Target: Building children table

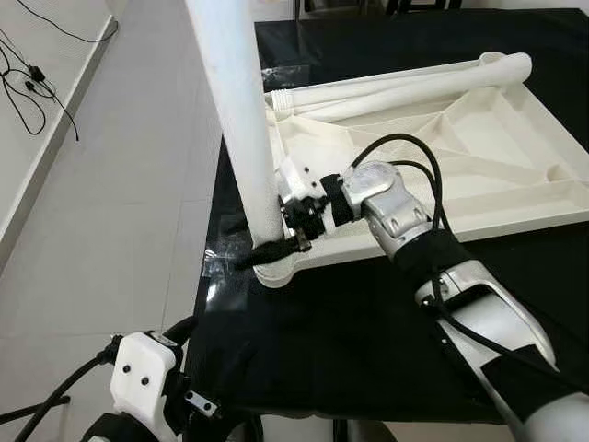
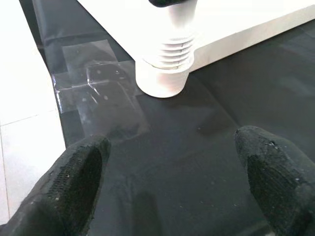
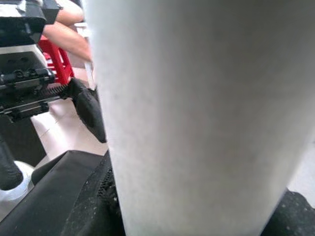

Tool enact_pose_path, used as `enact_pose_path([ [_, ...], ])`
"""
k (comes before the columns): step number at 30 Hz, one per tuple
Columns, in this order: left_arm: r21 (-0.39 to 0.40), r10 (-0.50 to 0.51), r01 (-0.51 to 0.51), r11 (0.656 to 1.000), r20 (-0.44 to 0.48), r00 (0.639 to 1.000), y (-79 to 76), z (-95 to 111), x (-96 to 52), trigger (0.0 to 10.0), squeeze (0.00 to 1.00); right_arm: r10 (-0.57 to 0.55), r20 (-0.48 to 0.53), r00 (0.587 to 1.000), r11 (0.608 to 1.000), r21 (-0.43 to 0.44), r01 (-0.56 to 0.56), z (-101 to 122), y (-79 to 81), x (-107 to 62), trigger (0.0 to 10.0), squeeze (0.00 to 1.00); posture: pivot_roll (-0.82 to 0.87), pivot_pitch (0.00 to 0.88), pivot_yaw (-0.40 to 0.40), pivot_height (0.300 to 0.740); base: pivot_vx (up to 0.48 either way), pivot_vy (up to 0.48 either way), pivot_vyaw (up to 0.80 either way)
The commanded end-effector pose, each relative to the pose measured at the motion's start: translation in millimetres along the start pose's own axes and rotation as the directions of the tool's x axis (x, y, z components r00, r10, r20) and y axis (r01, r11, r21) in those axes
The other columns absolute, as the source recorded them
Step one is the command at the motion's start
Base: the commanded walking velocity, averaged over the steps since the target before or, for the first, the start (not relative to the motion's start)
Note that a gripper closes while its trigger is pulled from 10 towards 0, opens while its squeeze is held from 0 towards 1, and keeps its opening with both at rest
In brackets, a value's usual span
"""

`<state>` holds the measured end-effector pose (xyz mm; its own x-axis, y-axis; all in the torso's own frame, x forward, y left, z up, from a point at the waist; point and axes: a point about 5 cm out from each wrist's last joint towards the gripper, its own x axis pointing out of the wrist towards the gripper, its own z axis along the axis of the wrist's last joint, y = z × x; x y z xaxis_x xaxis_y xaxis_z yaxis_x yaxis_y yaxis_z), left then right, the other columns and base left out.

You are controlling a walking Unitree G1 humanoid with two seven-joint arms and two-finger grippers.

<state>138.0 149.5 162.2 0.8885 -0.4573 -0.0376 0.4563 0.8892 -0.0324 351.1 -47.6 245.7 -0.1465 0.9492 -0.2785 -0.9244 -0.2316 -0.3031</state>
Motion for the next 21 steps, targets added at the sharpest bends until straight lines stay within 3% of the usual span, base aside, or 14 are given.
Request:
enact_pose_path([
  [1,-0.018,0.006,-0.006,1.0,-0.02,1.0,-0.3,-6,-1.0,10.0,0.0,-0.079,-0.06,0.995,0.992,0.094,0.084,-25,3.2,-4.5,10.0,0.0,0.09,0.303,0.021,0.74,0.0,0.0,0.0],
  [8,-0.02,0.002,-0.003,1.0,-0.024,1.0,-0.1,-7,-1.1,10.0,0.0,-0.169,-0.059,0.984,0.966,0.186,0.177,-49,15.0,-3.7,10.0,0.0,0.08,0.292,0.027,0.74,0.0,0.0,0.0],
  [17,-0.021,0.0,-0.001,1.0,-0.029,1.0,-1.1,-8,-1.7,10.0,0.0,-0.255,-0.04,0.966,0.944,0.204,0.258,-55,27.7,3.9,10.0,0.0,0.08,0.282,0.019,0.74,0.0,0.0,0.0],
  [18,-0.021,0.0,-0.001,1.0,-0.03,1.0,-1.5,-9,-2.1,10.0,0.0,-0.302,-0.057,0.952,0.925,0.222,0.307,-59,34.6,9.2,10.0,0.0,0.07,0.281,0.003,0.74,0.0,0.0,0.0],
  [19,-0.02,0.001,-0.002,1.0,-0.031,1.0,-2.0,-9,-2.7,10.0,0.0,-0.513,-0.17,0.841,0.798,0.266,0.541,-74,49.6,23.4,10.0,0.0,0.07,0.28,-0.006,0.74,0.0,0.0,0.0],
  [20,-0.02,0.001,-0.002,1.0,-0.031,1.0,-2.0,-9,-2.7,10.0,0.0,-0.513,-0.17,0.841,0.798,0.266,0.541,-74,49.6,23.4,10.0,0.0,0.07,0.28,-0.006,0.74,0.0,0.0,0.0],
  [21,-0.02,0.002,-0.003,1.0,-0.03,1.0,-1.9,-9,-2.7,10.0,0.0,-0.61,-0.253,0.751,0.695,0.284,0.661,-82,72.1,32.9,10.0,0.0,0.07,0.285,-0.009,0.74,0.0,0.0,0.0],
])
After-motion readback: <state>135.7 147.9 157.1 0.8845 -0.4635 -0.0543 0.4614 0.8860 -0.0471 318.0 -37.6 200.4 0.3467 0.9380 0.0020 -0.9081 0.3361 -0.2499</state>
